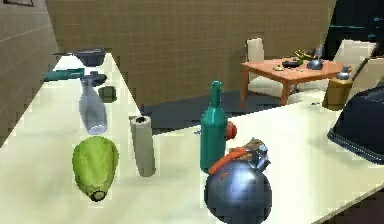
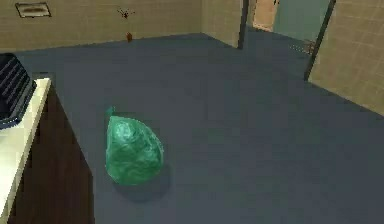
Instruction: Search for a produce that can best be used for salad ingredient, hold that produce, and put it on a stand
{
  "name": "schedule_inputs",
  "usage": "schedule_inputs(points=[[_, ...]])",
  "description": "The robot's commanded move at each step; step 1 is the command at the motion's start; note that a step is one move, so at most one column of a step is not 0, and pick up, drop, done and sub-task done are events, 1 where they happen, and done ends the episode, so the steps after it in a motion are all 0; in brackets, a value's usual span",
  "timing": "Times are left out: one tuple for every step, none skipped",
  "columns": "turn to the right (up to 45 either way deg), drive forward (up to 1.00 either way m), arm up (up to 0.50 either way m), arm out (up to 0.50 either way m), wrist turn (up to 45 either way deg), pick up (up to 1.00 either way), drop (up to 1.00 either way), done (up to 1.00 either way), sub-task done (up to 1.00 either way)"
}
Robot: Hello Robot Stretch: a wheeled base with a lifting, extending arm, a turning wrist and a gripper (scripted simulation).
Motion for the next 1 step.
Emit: schedule_inputs(points=[[-45.0,0.0,0.0,0.0,0.0,0.0,0.0,0.0,0.0]])
